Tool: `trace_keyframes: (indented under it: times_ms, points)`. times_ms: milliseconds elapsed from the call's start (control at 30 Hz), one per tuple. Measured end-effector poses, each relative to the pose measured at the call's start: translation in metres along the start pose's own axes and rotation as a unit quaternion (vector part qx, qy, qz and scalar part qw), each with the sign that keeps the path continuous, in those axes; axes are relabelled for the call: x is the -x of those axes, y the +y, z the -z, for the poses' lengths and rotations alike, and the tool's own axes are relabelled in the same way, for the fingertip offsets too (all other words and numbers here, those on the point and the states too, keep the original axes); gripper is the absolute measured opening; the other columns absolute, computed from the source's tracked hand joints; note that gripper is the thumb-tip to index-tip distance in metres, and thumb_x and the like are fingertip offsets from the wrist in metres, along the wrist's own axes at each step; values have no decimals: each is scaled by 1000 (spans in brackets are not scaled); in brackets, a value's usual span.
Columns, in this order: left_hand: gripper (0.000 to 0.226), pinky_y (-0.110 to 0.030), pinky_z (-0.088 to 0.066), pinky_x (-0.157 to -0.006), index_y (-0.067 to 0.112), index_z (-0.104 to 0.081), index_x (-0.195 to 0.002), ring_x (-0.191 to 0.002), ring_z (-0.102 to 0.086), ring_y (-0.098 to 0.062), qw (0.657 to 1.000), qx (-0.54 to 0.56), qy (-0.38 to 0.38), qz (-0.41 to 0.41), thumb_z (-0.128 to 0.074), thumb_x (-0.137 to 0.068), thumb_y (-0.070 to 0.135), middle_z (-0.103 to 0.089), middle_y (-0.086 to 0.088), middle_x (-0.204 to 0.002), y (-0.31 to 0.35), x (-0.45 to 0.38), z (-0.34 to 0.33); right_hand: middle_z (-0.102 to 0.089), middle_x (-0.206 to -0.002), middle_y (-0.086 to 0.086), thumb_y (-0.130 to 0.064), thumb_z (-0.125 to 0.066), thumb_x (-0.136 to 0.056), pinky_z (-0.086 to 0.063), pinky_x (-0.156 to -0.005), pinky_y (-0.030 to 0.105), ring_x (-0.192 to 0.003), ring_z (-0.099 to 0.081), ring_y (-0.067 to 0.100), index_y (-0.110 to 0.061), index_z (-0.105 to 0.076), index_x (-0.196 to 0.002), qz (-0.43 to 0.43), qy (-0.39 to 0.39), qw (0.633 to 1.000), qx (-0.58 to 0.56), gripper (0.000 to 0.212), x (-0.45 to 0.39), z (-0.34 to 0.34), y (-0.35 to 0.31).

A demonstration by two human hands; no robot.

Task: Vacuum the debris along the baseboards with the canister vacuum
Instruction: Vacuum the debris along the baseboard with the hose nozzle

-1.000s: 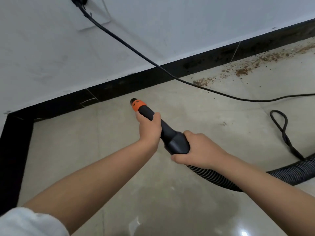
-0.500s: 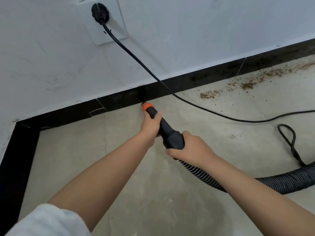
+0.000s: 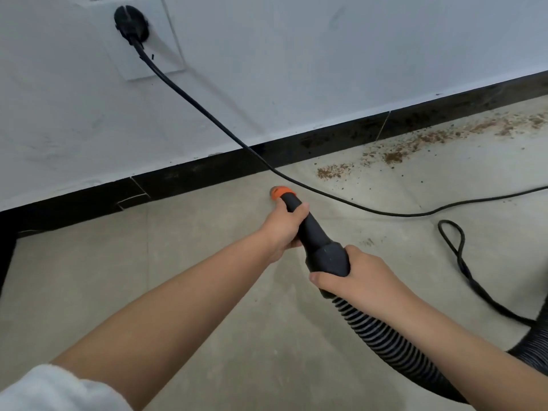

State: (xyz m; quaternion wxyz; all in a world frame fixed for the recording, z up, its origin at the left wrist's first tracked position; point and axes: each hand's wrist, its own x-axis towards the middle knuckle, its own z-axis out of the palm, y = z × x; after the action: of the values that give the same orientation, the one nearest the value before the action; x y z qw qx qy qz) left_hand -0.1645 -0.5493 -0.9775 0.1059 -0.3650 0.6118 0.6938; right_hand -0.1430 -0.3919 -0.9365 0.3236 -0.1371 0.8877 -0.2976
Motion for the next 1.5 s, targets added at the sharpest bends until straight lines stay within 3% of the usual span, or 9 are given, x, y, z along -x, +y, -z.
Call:
trace_keyframes:
  times_ms: [233, 500, 633, 700, 900, 1033, 1333, 1500]
  points:
    - [63, -32, -48, -76, 22, -8, -151, -106, -50, -21, 999, -46, -7, -21, -43, -99, 29, -42, -8, -138, 3, -11, -20, -55, -91, -4, -49, -65, -76, -45, -65, 26, -82, -56, 14, -19, -42, -100, -13, 11, 1000, 3, 45, -12, -6, 17]
    - [55, -40, -48, -92, 23, -17, -149, -120, -48, -30, 995, -48, 64, -53, -39, -100, 28, -43, -10, -140, 14, -35, -25, -57, -99, -2, -48, -67, -75, -49, -74, 31, -88, -57, 16, -17, -45, -109, 5, -5, 1000, -22, 51, -47, -1, 15]
    - [58, -47, -41, -104, 22, -13, -151, -127, -44, -31, 989, -54, 120, -73, -40, -99, 30, -39, -10, -145, -7, -27, -21, -56, -88, -7, -45, -68, -74, -47, -64, 25, -77, -56, 9, -20, -44, -99, 28, -41, 999, -11, 42, -39, 0, 22]
    - [59, -47, -41, -104, 22, -13, -151, -128, -43, -30, 990, -57, 110, -75, -40, -99, 30, -37, -9, -146, -11, -28, -17, -52, -83, -10, -46, -66, -76, -43, -58, 22, -72, -53, 6, -21, -41, -98, 33, -39, 999, -7, 42, -36, -4, 22]
    - [53, -36, -48, -87, 25, -17, -149, -116, -50, -28, 995, -78, 9, -56, -38, -101, 25, -45, -8, -137, 16, -43, -35, -54, -90, -5, -51, -63, -77, -49, -71, 31, -84, -58, 17, -19, -39, -102, -18, 35, 999, -22, 47, -44, -4, 24]
    - [52, -40, -47, -93, 26, -18, -149, -116, -50, -30, 993, -96, -16, -62, -38, -101, 25, -47, -10, -135, 27, -56, -50, -51, -83, -8, -51, -63, -78, -49, -68, 30, -79, -57, 14, -18, -41, -101, -34, 59, 997, -44, 47, -53, 2, 28]
    - [55, -42, -41, -104, 26, -16, -150, -122, -47, -29, 986, -140, -35, -83, -39, -100, 24, -44, -8, -140, 38, -75, -73, -52, -83, -7, -51, -63, -78, -48, -67, 31, -80, -58, 17, -17, -41, -102, -60, 98, 990, -77, 47, -68, 7, 41]
    - [43, -41, -43, -101, 12, -40, -139, -118, -51, -31, 974, -183, 26, -129, -43, -98, 27, -52, -13, -131, 40, -77, -91, -53, -81, -5, -51, -63, -77, -47, -64, 30, -78, -58, 19, -17, -40, -99, -80, 124, 987, -56, 47, -75, 18, 45]
